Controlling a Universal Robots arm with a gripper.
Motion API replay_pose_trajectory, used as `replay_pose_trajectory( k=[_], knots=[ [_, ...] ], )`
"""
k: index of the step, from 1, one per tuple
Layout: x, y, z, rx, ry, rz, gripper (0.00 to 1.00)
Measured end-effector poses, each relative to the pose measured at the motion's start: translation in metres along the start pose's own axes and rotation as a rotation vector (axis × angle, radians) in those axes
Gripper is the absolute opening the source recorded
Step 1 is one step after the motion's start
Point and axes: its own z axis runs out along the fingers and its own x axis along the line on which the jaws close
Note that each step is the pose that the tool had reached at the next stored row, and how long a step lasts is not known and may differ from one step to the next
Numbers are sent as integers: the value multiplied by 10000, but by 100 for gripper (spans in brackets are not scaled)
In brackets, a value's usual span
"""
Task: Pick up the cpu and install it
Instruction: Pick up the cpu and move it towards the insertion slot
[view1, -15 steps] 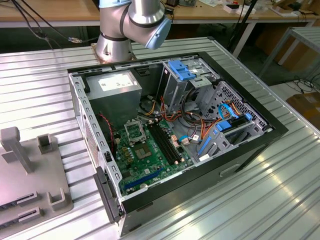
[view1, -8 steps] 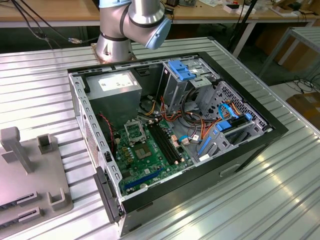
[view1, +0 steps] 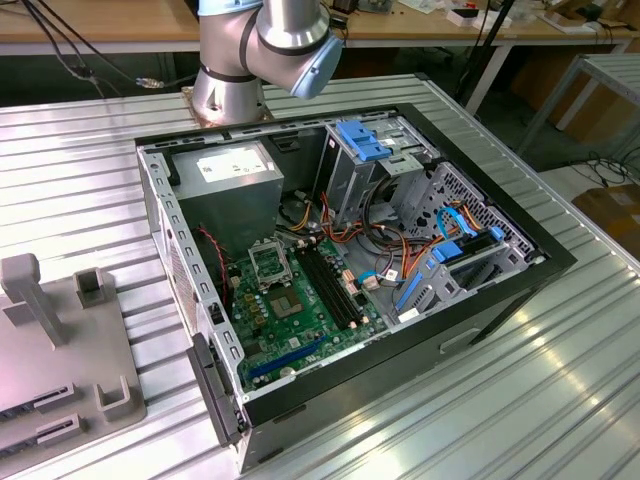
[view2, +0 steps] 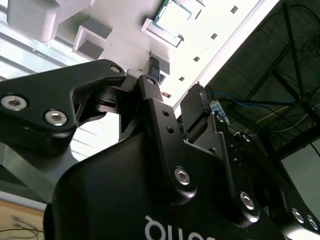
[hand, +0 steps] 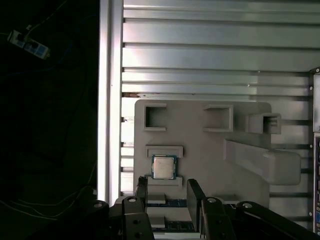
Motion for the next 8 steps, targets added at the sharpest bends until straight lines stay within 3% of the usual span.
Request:
replay_pose_trajectory(
  k=[8],
  knots=[
    [-1,-1,2,0,0,-1,45]
  ],
)
